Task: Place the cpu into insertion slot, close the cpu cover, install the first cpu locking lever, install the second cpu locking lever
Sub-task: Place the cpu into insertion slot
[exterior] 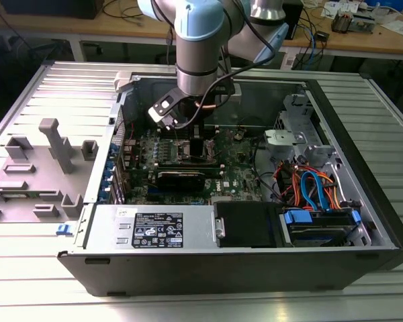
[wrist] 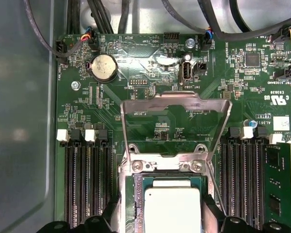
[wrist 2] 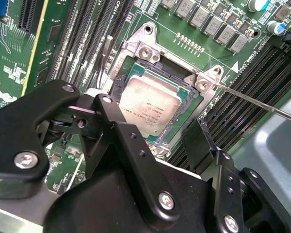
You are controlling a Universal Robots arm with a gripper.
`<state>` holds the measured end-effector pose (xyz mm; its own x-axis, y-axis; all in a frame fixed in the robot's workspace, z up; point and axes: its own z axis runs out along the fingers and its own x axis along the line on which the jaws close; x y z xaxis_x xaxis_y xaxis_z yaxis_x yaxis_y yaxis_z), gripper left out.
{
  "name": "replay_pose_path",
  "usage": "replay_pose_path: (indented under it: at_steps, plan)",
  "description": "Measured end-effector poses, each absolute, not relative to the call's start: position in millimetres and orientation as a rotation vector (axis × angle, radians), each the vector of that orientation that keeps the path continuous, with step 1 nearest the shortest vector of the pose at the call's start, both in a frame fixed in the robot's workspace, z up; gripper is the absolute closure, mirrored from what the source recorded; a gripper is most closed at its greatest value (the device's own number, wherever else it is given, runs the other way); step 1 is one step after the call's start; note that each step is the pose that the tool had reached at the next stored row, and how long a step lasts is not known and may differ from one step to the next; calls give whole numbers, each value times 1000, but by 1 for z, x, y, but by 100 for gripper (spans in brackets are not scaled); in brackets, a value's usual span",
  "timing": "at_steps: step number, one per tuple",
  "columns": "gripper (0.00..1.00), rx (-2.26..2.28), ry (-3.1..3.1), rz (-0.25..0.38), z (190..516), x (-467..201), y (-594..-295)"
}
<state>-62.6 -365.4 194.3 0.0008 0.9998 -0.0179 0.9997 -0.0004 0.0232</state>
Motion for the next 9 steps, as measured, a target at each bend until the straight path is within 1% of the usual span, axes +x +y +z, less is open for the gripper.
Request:
replay_pose_path:
  at_steps: [9]
  plan:
    - [25,2202,2198,5,194,-63,-364]
